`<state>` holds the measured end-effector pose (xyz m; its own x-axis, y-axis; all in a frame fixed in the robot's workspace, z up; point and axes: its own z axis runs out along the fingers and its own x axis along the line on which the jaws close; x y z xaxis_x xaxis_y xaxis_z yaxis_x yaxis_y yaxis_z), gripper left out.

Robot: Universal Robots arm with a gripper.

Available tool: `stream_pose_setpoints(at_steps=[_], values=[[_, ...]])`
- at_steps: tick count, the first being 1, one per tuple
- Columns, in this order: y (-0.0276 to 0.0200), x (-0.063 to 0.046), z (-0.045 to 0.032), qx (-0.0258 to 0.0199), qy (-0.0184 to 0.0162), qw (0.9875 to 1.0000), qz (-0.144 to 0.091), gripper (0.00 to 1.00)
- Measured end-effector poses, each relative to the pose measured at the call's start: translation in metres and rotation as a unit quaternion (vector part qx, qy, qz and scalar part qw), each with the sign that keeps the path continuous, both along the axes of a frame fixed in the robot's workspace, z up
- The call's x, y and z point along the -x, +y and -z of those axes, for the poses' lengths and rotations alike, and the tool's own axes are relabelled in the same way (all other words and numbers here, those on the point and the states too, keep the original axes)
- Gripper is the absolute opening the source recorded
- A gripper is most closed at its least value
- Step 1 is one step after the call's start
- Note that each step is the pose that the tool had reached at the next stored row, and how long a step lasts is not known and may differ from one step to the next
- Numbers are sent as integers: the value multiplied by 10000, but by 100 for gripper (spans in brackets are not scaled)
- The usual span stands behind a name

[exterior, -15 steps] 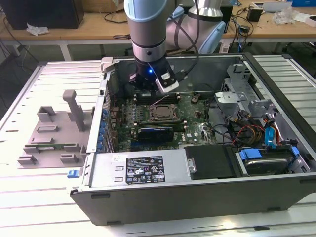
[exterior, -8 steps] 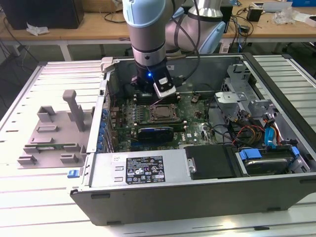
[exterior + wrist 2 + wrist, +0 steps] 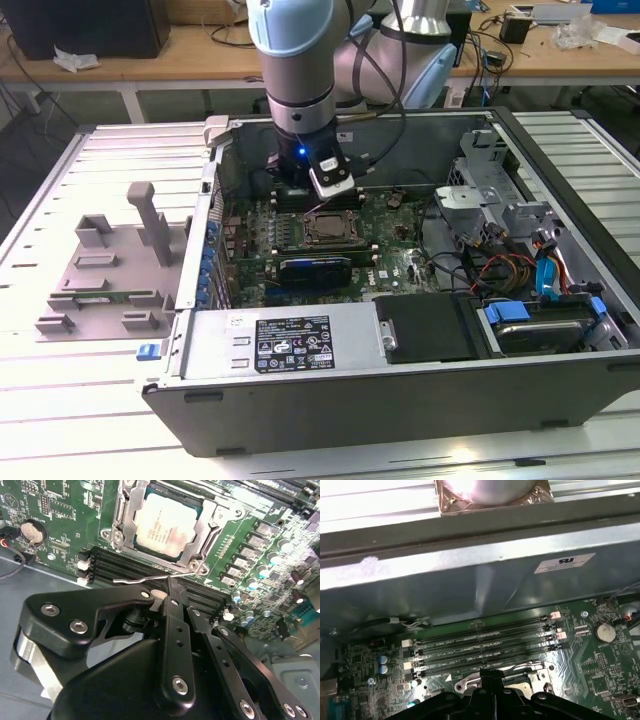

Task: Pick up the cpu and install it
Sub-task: 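Install the first cpu locking lever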

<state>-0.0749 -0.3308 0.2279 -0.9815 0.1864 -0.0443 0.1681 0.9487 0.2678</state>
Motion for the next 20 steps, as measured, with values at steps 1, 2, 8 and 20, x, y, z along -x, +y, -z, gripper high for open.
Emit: stream_pose_setpoints(at_steps=[1,2,8,20], values=[[3,-16,3,0,0,10000,1,11],[9,-32,7,0,1,10000,1,11],[78,-88,74,0,11,10000,3,11],[142,-156,118,123,29,9999,15,11]])
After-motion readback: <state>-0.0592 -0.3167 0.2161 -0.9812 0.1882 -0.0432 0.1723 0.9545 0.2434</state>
